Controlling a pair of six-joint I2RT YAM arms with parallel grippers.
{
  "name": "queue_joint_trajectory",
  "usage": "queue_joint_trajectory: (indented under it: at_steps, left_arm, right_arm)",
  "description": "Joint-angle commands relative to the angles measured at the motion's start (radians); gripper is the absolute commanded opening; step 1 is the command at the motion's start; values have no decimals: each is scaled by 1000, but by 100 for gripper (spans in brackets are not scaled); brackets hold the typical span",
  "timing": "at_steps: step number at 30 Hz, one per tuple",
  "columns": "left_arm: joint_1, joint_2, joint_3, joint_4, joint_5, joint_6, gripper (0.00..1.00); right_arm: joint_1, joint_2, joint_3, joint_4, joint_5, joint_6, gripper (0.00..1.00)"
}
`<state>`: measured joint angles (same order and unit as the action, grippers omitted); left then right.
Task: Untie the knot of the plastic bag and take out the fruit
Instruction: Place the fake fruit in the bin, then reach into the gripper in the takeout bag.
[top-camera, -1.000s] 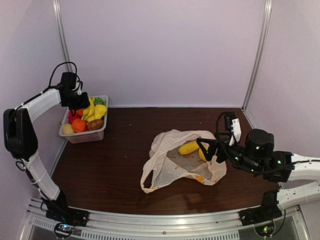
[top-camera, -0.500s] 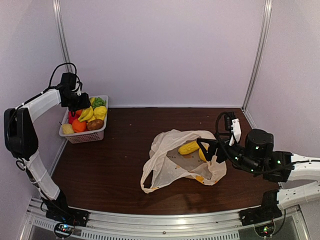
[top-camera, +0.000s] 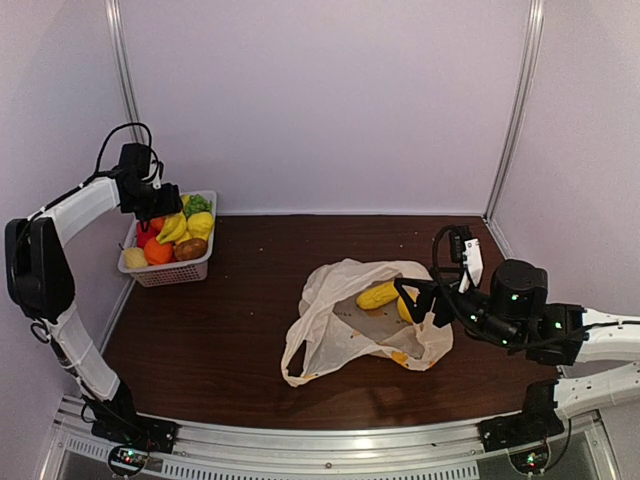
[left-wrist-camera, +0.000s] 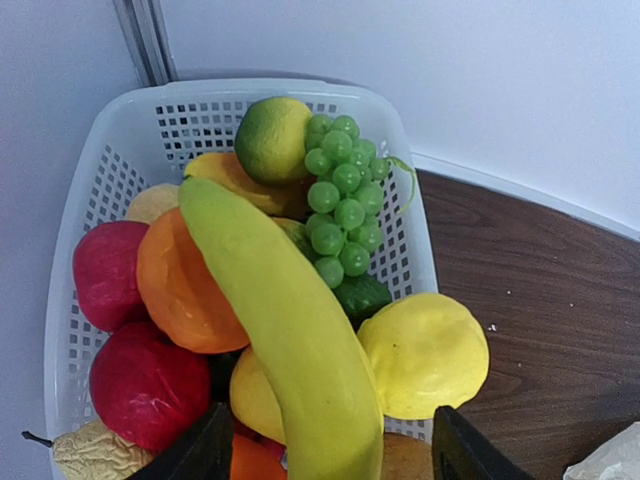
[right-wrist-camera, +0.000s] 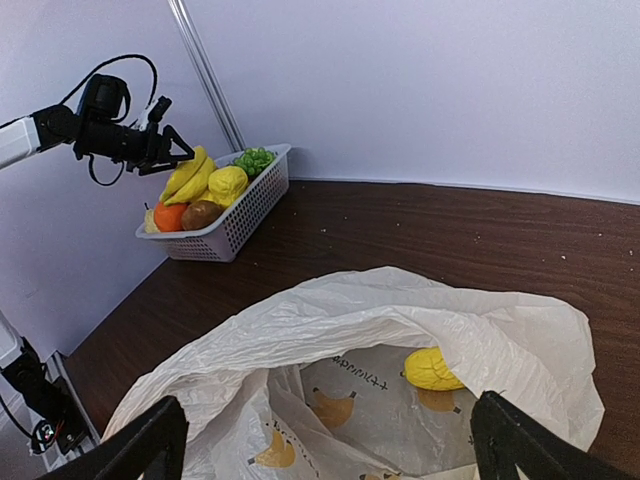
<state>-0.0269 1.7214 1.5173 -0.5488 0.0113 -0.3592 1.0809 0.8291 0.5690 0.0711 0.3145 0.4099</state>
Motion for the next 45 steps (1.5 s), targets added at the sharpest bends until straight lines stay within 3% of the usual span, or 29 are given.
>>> queue_joint_trajectory:
  at_steps: [1, 8, 15, 21, 28, 35, 45]
  left_arm:
    - [8, -52, 19, -6, -35, 15, 70]
    - [8, -109, -2, -8, -64, 25, 74]
    - [-30, -273, -122, 20, 58, 87, 73]
    - [-165, -460, -269, 48, 161, 48, 73]
    - [-476, -548, -370, 149, 203, -45, 73]
    - [-739, -463, -406, 307, 219, -107, 76]
    - [-853, -239, -377, 382, 251, -146, 79]
  right_arm:
    - [-6, -17, -13, -2, -5, 10, 100]
    - [-6, -43, -18, -13, 4, 12, 100]
    - [-15, -58, 8, -157, 105, 29, 100]
    - [-87, -67, 21, -319, 145, 68, 100]
    - [-276, -36, -37, -324, -22, 108, 100]
    - [-344, 6, -83, -250, -139, 118, 97]
    - [-349, 44, -108, -192, -172, 133, 86]
